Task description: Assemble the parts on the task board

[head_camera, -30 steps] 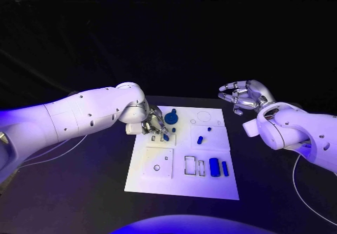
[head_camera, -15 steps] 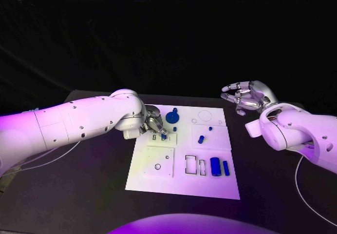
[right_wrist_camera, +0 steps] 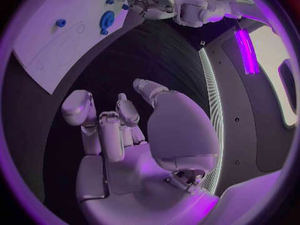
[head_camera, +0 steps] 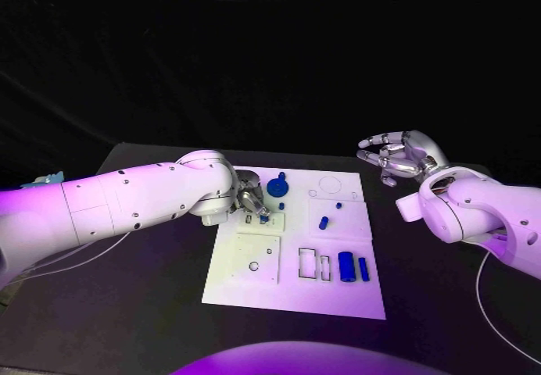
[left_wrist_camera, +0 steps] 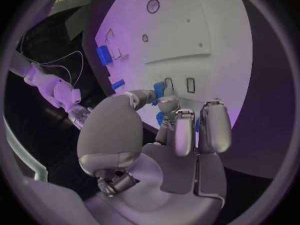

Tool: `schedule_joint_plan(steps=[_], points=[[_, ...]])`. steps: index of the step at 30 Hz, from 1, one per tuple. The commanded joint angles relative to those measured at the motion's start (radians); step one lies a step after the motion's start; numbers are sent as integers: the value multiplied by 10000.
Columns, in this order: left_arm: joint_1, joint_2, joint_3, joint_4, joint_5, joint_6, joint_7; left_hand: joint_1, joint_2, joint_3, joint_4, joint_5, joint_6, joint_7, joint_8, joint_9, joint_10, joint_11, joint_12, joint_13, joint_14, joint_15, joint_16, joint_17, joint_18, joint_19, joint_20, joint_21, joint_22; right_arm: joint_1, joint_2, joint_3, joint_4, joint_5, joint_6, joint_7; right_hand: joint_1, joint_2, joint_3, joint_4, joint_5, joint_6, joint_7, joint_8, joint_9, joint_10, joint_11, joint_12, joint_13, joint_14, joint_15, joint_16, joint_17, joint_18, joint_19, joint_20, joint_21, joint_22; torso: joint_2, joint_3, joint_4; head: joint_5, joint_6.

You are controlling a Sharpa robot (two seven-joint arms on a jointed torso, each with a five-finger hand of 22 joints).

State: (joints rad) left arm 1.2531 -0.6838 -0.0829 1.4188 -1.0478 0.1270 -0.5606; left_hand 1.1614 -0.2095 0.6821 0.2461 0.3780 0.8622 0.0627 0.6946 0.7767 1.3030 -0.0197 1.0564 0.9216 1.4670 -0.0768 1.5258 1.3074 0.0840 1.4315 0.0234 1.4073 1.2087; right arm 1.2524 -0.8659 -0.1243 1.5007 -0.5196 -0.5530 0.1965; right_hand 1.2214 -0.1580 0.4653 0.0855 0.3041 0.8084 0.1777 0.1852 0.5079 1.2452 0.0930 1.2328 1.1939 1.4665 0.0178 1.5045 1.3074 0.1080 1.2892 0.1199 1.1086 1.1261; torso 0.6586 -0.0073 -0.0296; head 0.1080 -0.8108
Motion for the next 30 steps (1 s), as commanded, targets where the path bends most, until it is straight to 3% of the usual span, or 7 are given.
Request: schedule_joint_plan(steps=[1, 30], points=[[-11, 43, 5, -30, -302, 178, -78, 33, -34, 2164, -2213, 45, 89, -33, 60, 22, 41, -10, 4, -16, 851, -56, 38, 1953, -147, 73, -7, 49, 13, -9, -2, 1, -2, -37, 75, 74, -29, 33, 30, 4, 34, 52, 1, 66, 17, 56, -37, 15, -5, 615, -52, -29, 982, 96, 42, -38, -9, -3, 4, 9, -10, -1, -7], [-16, 137, 7, -217, -307, 790, -236, 21, -85, 2177, -2247, 222, 144, -54, 73, 52, 40, -31, -54, -92, 863, -73, 64, 1993, -157, 91, -7, 74, 62, -28, 4, 1, -23, -37, 74, 84, -29, 33, 30, 4, 34, 52, 1, 66, 17, 56, -37, 15, -5, 615, -52, -29, 982, 96, 42, -38, -9, -3, 0, -4, 1, -9, -60]])
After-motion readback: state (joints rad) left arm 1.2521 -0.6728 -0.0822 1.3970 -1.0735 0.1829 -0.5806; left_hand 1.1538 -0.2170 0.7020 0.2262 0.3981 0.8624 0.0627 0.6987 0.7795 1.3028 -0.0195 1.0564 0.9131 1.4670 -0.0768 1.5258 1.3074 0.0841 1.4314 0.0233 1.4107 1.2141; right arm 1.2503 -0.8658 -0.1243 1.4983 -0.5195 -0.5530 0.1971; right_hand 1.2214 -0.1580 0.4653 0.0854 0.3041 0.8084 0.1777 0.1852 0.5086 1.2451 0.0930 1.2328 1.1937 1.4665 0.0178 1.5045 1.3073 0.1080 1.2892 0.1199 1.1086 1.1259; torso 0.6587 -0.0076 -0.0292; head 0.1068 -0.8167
